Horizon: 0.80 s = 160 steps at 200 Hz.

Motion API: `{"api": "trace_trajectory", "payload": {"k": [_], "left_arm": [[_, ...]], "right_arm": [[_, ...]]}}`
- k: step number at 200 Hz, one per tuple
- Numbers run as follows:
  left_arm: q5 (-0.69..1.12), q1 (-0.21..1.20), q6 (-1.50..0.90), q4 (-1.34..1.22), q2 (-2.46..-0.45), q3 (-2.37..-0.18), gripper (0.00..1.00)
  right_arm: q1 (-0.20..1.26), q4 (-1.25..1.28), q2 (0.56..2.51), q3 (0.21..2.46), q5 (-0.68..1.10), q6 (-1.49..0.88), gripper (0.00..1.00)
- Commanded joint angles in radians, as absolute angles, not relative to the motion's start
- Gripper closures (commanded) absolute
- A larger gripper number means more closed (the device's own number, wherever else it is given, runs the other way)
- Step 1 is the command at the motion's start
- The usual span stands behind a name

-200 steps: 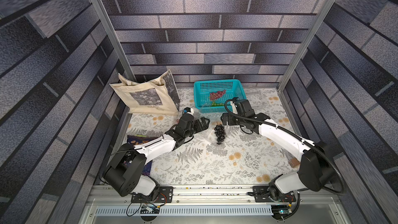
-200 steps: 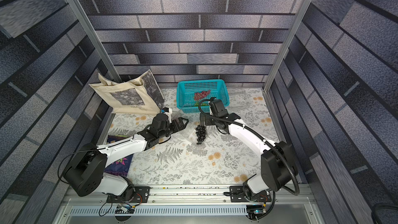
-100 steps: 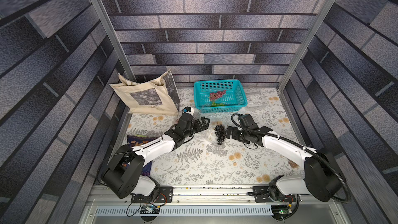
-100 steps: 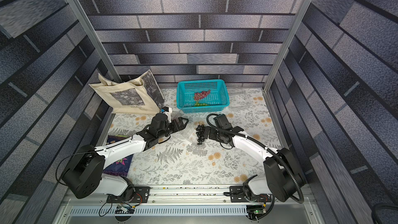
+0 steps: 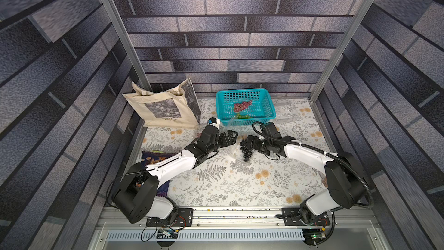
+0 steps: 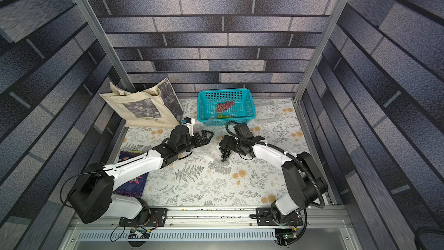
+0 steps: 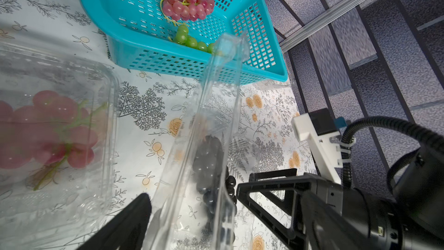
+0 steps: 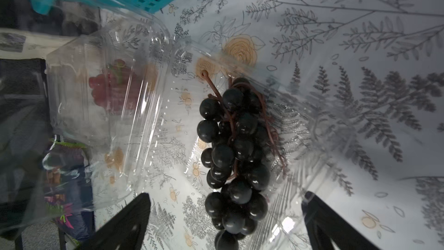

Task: Pack grapes into containers
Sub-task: Close the packing box at the center of the board.

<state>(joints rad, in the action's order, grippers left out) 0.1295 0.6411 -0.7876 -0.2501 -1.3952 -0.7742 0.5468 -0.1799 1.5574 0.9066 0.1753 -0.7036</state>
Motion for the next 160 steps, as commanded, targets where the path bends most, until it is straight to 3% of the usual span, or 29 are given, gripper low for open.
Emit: {"api": "trace_trajectory", "payload": {"k": [1,92,160], "left_arm": [[0.112,0.649,-0.755,-0.219,-1.336,-0.801,0.00],[0.091,0.700,-0.746,-0.198,-1.342,-0.858,0.00],[0.078,0.741,-0.747,-0.207,-1.409,-0.917,0.00]], "right_arm": [[0.542,-0.145,1.595,0.956,0.206,-0.725,0.00],[0.522,-0.150,1.590,0.969,0.214,-0.688,0.00],[0.423,-0.154,1.497,0.890,0.247,-0.660,0.00]]}}
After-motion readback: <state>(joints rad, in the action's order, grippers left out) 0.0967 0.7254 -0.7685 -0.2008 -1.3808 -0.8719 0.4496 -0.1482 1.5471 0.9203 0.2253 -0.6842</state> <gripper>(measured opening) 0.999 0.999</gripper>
